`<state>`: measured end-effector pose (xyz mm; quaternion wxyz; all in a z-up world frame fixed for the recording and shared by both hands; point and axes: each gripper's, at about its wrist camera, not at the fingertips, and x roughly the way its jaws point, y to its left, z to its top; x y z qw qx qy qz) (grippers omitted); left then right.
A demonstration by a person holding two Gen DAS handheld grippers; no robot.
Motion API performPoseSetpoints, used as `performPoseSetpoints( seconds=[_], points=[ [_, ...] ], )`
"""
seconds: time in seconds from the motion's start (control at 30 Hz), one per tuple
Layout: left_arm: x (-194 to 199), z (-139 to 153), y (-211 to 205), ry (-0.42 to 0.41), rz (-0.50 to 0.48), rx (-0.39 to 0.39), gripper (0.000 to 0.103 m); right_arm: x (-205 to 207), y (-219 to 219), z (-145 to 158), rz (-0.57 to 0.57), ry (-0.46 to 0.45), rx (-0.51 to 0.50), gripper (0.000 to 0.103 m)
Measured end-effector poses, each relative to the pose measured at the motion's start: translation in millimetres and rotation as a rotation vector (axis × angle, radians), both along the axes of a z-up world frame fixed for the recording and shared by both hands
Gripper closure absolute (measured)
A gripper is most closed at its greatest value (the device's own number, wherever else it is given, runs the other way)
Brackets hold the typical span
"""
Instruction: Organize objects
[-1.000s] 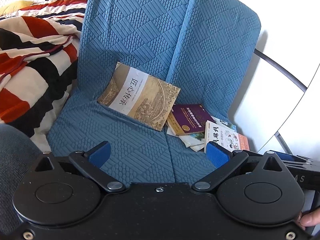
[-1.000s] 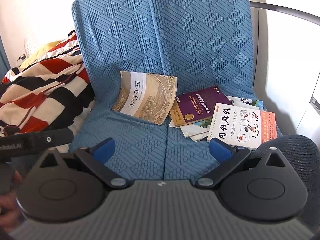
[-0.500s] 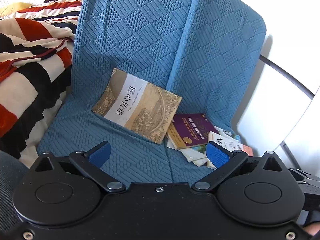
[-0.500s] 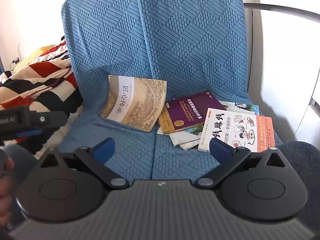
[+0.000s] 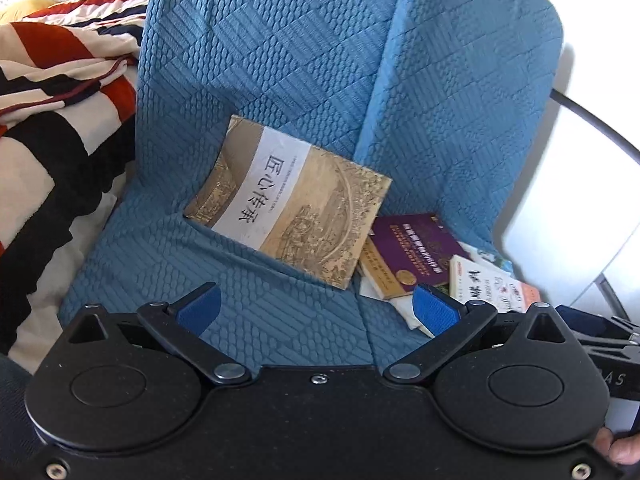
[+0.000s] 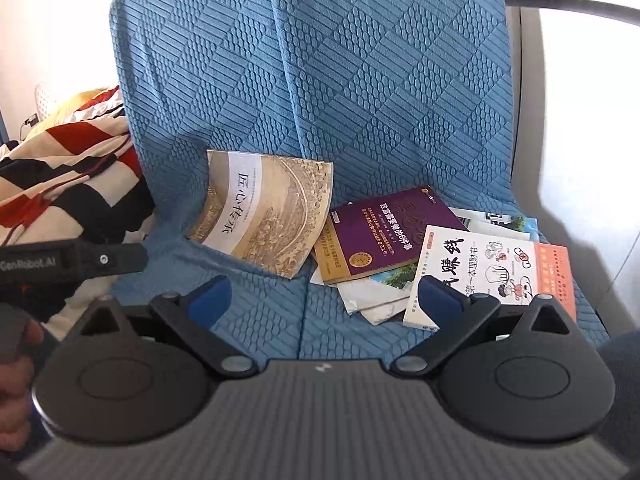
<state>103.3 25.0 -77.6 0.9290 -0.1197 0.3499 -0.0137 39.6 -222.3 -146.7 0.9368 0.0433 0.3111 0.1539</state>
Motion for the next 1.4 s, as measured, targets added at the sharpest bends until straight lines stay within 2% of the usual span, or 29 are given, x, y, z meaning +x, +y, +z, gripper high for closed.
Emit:
performPoseSetpoints(
  seconds=[0.27,0.4,0.6,0.73,0.9,1.17,1.4],
  points=[
    [34,-14,16,0.033,0.018,-0.032,0.001,35,0,-9,0.021,0.018,0.015,0.002],
    [53,-21,18,0.034,0.022,-0.013,0.001,58,4,-12,0.038,0.031,0.012,0.002],
    [89,-43,21,0.059,0.013,-0.043,0.001,92,14,-17,0.064,0.021,0.014,0.002],
    [109,-57,24,0.072,0.019,-0.034,0.001,116,21,-21,0.052,0.012,0.006,0.002],
    [135,-76,30,0.091,0.026,-0.031,0.001,148,24,-31,0.055,0.048,0.020,0.002],
    [169,-113,37,0.172,0.028,-0.044,0.001,204,30,-54,0.005,0.122,0.040,0.002],
    [188,-137,49,0.293,0.042,-0.114,0.005,243,46,-81,0.031,0.173,0.048,0.002]
  ],
)
